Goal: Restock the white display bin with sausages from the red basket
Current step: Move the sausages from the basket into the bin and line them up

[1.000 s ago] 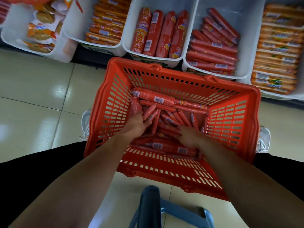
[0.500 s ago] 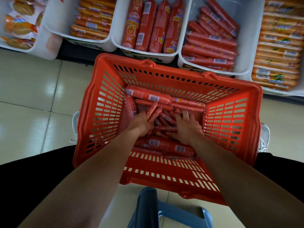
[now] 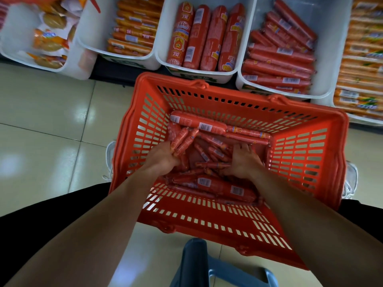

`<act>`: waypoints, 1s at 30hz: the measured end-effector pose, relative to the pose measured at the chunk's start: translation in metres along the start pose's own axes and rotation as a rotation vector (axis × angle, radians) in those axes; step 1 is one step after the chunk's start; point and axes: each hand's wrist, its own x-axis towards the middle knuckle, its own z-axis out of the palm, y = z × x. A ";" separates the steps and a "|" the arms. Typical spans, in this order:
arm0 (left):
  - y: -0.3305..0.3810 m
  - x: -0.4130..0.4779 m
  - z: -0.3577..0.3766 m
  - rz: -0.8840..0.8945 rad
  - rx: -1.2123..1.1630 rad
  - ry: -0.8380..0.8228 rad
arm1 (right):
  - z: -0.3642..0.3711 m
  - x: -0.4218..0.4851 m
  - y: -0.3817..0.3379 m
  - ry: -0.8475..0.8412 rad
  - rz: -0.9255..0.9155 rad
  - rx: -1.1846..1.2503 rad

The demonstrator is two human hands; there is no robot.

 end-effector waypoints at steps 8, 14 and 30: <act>0.003 0.000 0.004 -0.030 -0.143 -0.031 | 0.005 0.001 -0.004 -0.092 -0.008 0.143; 0.009 -0.003 -0.001 -0.052 -0.250 -0.052 | -0.003 -0.004 0.000 -0.155 0.000 0.295; 0.020 -0.034 -0.028 0.011 -0.184 -0.040 | -0.020 -0.028 -0.024 -0.363 -0.099 0.072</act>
